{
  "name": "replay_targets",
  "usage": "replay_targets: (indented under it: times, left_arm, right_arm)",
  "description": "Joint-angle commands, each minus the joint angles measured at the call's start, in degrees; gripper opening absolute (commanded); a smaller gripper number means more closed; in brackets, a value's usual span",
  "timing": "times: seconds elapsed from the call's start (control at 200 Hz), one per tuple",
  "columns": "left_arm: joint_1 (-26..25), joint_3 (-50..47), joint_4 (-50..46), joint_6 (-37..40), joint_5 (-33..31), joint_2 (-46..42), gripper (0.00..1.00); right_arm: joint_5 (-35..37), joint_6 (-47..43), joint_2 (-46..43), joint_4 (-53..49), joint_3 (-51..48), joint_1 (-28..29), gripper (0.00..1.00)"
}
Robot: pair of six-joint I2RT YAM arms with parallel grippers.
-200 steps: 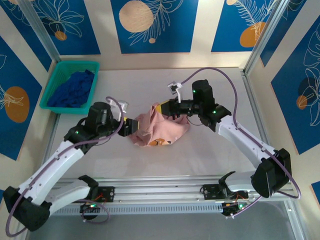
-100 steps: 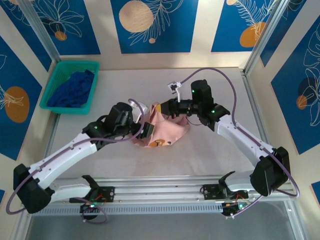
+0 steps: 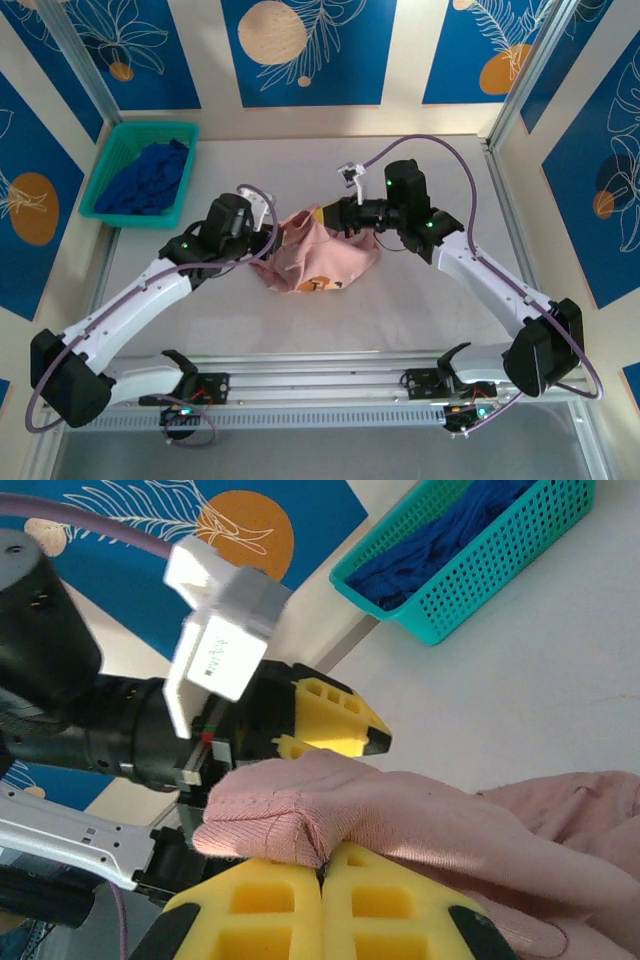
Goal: Fold the inside-out t-shirt
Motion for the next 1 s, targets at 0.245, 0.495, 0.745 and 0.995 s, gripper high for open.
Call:
replay_targets:
  times: [0.245,0.495,0.745,0.995]
  left_arm:
    - [5.3,0.5,2.4,-4.6,15.9,4.0,0.29]
    - [10.1,-0.3,0.5,-4.6,25.2,2.3,0.12]
    - [8.8,-1.3,-3.5,-0.3,31.4,1.8,0.09]
    - [-0.4,-3.3,-5.0,5.3,26.4,1.8,0.18]
  right_arm:
    - [-0.3,-2.9,-3.2,1.3,-0.8,0.1,0.00]
    - [5.4,-9.2,-4.5,-7.0,1.2,-1.9,0.00]
    - [11.1,-9.3,-3.1,-11.5,1.8,-1.8,0.00]
    - [14.2,-8.5,-1.2,-17.3,2.5,-2.4,0.00]
